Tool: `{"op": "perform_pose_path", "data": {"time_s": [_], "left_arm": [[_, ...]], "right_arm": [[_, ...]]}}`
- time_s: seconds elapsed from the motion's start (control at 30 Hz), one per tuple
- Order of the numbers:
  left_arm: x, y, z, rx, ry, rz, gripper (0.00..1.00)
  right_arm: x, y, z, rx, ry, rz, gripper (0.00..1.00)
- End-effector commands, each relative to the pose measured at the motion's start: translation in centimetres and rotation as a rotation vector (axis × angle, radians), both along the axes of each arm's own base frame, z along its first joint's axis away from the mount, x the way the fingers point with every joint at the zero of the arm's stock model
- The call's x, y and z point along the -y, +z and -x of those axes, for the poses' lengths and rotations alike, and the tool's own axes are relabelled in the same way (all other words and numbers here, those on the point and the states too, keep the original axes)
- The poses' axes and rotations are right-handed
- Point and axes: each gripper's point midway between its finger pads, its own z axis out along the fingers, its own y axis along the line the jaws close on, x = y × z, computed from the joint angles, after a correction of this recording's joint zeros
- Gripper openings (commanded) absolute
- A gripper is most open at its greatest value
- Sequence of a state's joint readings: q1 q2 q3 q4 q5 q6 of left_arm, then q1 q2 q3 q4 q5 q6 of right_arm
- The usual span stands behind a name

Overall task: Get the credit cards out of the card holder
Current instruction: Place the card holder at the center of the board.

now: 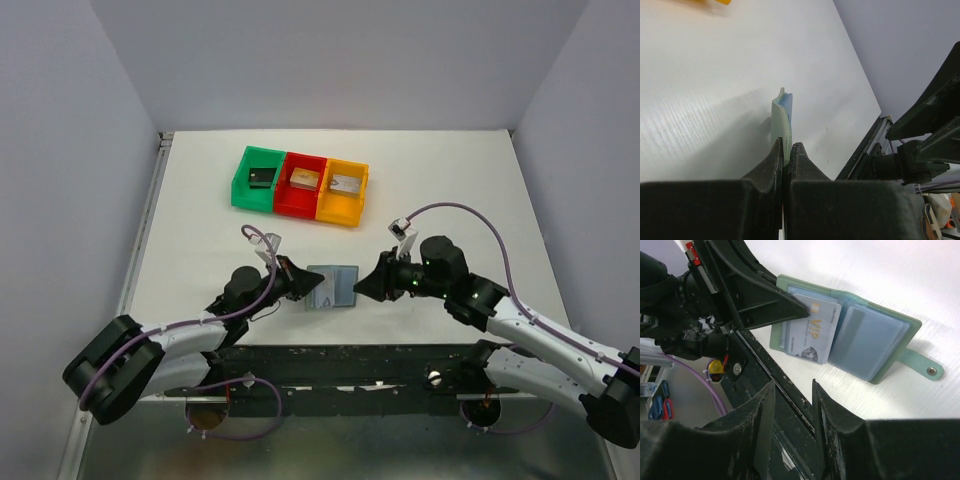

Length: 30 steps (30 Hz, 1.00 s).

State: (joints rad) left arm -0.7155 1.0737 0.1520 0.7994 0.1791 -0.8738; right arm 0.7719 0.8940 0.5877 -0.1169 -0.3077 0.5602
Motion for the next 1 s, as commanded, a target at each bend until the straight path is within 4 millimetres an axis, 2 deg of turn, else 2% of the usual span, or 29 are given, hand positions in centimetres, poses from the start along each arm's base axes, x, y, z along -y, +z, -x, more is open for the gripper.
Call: {"op": "perform_pose_path", "data": {"time_s": [0.0, 0.2, 0.3, 0.37, 0.6, 0.97], "left_arm": [[1.4, 1.8, -0.8, 0.036, -0.025, 0.079, 0.0], [2.4, -0.7, -1.3, -0.031, -0.054, 0.023, 0.02], [2.7, -1.3, -1.2, -0.046, -0.074, 0.003, 0.17], [2.6, -1.6, -1.3, -0.049, -0.076, -0.02, 0.23], [0.6, -2.7, -2.0, -0.071, -0.018, -0.09, 0.44], [-2.9, -3.6, -2.8, -0.111, 0.132, -0.191, 0.48]], "right_arm": [[0.2, -1.1, -0.4, -0.01, -0.027, 0.011, 0.43], [0.7, -2.4, -0.4, -0.025, -0.04, 0.049, 0.43], [0.9, -2.6, -0.5, -0.026, -0.049, 0.062, 0.44], [1.1, -2.9, -0.6, -0.026, -0.058, 0.076, 0.47], [1.2, -3.5, -0.8, -0.036, -0.066, 0.101, 0.5], [0.7, -4.5, -0.9, -0.066, -0.046, 0.132, 0.49]]}}
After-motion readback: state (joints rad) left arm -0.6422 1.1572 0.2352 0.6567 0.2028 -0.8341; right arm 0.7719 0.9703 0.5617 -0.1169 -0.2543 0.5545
